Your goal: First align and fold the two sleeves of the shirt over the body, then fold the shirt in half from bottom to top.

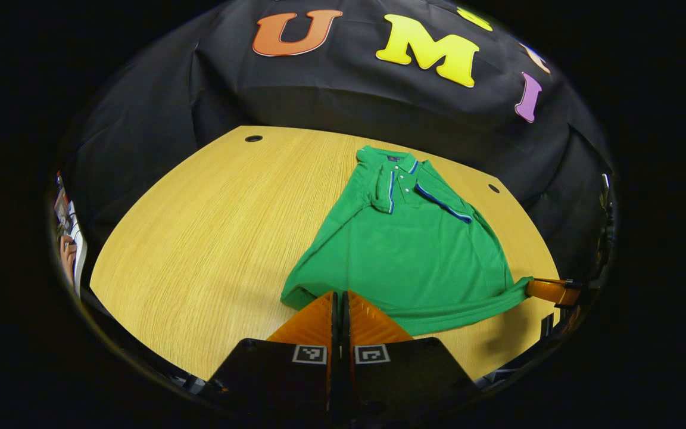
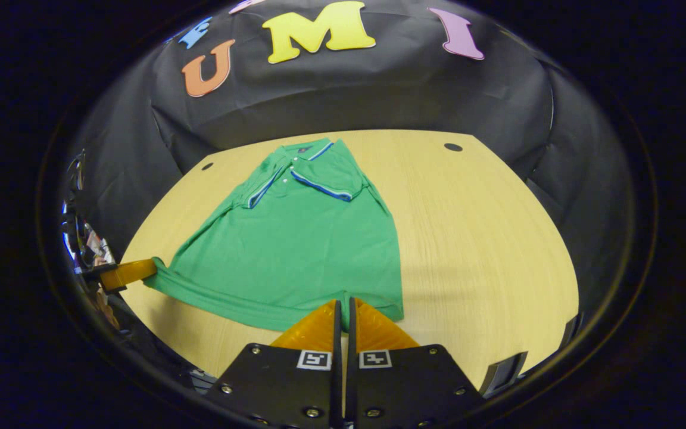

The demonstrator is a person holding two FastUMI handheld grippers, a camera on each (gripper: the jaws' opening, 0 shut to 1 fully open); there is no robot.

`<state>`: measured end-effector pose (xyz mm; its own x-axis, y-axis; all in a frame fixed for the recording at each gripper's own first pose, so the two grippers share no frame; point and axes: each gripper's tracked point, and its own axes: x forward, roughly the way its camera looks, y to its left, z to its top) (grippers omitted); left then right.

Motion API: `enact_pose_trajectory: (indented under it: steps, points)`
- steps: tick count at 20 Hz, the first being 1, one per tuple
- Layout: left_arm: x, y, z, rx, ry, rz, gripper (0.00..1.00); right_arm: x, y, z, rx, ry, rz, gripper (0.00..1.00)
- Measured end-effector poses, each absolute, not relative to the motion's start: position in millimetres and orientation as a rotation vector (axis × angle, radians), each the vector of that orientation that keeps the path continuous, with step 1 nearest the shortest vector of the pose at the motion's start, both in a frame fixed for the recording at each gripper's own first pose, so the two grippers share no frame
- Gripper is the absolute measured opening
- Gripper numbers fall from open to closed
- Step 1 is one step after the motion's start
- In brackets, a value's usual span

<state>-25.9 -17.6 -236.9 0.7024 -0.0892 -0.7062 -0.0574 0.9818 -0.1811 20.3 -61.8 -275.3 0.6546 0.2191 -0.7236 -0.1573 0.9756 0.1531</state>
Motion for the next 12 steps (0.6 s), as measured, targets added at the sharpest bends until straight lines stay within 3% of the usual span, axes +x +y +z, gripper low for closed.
enact_pose_trajectory:
  steps: [12]
  points:
    - [55.5,-20.0,-227.2,-0.184,0.796,-0.023,0.03,114.6,-55.7,-258.8,0.079,0.807,0.235,0.02]
